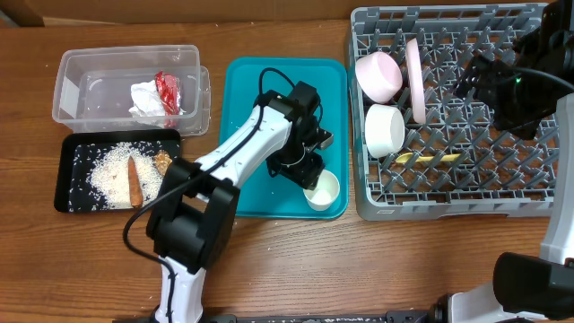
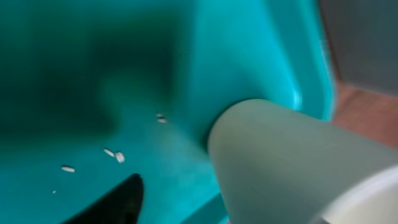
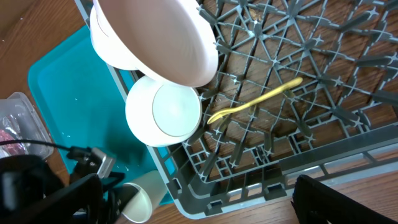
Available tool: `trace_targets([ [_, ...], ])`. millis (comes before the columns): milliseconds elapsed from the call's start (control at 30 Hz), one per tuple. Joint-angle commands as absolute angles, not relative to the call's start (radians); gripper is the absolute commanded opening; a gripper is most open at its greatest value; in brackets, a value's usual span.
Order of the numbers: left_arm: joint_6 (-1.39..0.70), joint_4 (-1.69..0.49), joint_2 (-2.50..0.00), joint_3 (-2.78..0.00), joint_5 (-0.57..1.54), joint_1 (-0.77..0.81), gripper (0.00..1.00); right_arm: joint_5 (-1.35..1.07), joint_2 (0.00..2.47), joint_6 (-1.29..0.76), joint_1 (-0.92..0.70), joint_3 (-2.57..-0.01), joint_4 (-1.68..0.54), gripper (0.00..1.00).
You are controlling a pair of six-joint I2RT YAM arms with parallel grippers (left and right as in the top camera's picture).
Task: Sort waste into correct bins and load items into the dishwasher
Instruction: 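Grasp the small white cup with the left gripper and lift it, then hand the cup from the left gripper to the right gripper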
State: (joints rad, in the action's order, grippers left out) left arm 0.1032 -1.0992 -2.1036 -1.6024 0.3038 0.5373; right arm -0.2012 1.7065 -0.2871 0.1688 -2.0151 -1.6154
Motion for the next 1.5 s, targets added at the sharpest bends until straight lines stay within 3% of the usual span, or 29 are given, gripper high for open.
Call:
trace_targets([
  [0,0.096,-1.094,-2.144,-1.596,0.278,0.534,0.04,-0.191,1.702,-0.279,0.171,-2.03,-1.608,1.0],
  [200,0.059,-1.202,-2.144,-1.713,0.295,0.501,0.04,-0.196,1.702,-0.28,0.171,-2.03,-1.608,1.0],
  [300,0.075,-1.327,-2.142,-1.865,0.422,0.44,0.04,-0.254,1.702,-0.28,0.158,-2.03,-1.609,0.99],
  [567,0.183,-1.458,-2.142,-2.104,1.174,0.168,0.04,-0.489,1.702,-0.227,-0.055,-2.009,-1.444,0.99],
  [700,0.207,-1.512,-2.142,-2.104,1.352,0.084,0.04,-0.609,1.706,-0.226,-0.199,-1.998,-1.23,0.99],
  [933,0.175,-1.69,-2.134,-2.104,1.441,0.06,0.04,-0.805,1.729,-0.145,-0.295,-1.996,-0.959,0.99],
  [1067,0.176,-1.69,-2.101,-2.104,1.575,0.06,0.04,-0.866,1.742,-0.102,-0.295,-1.996,-0.951,0.96],
  [1467,0.081,-1.69,-1.956,-2.105,1.582,0.06,0.04,-0.965,1.796,0.009,-0.326,-1.996,-0.904,0.9],
])
